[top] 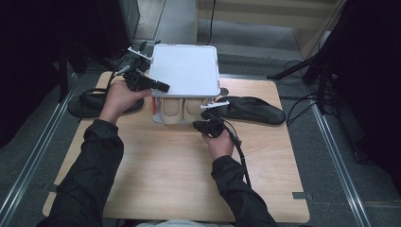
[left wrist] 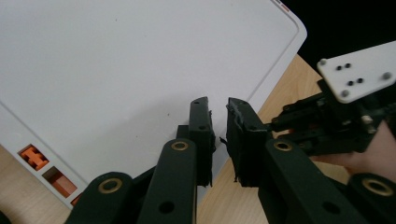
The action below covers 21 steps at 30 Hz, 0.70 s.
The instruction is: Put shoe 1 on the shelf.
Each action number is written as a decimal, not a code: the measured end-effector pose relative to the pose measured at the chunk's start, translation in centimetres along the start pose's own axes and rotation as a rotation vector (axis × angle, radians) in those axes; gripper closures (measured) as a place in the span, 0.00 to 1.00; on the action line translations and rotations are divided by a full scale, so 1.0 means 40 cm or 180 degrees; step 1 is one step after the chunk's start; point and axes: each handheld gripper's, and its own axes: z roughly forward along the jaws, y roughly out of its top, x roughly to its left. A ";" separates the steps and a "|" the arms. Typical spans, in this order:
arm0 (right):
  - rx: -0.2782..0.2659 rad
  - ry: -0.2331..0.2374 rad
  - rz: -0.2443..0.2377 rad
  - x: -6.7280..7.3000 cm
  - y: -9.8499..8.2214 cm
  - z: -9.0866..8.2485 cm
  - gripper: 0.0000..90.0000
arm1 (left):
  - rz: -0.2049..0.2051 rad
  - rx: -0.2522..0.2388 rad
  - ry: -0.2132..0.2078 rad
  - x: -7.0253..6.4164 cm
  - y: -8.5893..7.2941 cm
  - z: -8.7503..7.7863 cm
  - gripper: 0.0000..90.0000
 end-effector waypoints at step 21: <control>-0.0199 0.0459 -0.0265 -0.003 -0.047 -0.158 0.65 | -0.0138 -0.0215 0.0179 -0.041 -0.041 -0.091 0.43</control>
